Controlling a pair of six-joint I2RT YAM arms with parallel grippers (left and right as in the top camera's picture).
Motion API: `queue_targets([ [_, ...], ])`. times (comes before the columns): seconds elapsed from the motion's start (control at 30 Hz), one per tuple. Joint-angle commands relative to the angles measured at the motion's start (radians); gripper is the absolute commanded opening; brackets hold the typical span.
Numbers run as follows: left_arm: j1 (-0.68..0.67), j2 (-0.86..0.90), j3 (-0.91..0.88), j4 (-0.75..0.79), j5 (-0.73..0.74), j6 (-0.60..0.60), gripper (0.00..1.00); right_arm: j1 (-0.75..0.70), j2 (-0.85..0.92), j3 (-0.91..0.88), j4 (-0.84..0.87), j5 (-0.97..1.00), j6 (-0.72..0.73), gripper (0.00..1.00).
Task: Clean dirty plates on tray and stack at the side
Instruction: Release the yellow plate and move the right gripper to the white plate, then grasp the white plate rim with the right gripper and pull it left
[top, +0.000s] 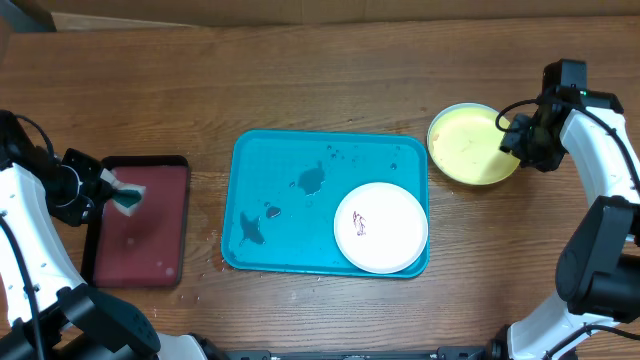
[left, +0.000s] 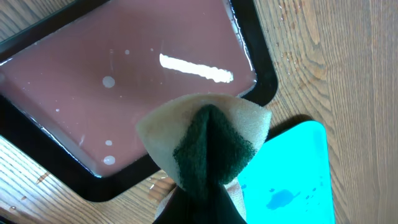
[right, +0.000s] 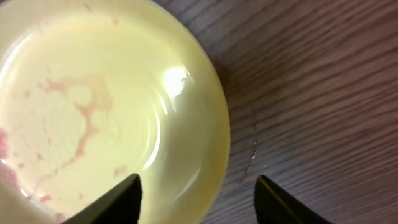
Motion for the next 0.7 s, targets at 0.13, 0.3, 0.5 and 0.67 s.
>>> queue_targets([
  [0.13,-0.001,0.002,-0.003,0.006,0.009,0.023,0.04,0.031,-0.042,0.002,-0.013,-0.513,-0.221,0.65],
  [0.3,-0.001,0.002,-0.003,0.006,0.009,0.023,0.04,0.158,-0.042,0.002,-0.075,-0.587,-0.356,0.65],
  [0.5,-0.001,0.002,-0.003,0.005,0.009,0.023,0.04,0.409,-0.041,-0.024,-0.135,-0.183,-0.356,0.66],
  [0.67,-0.001,0.002,-0.003,0.005,0.009,0.023,0.04,0.502,-0.041,-0.079,-0.156,-0.132,-0.262,0.66],
])
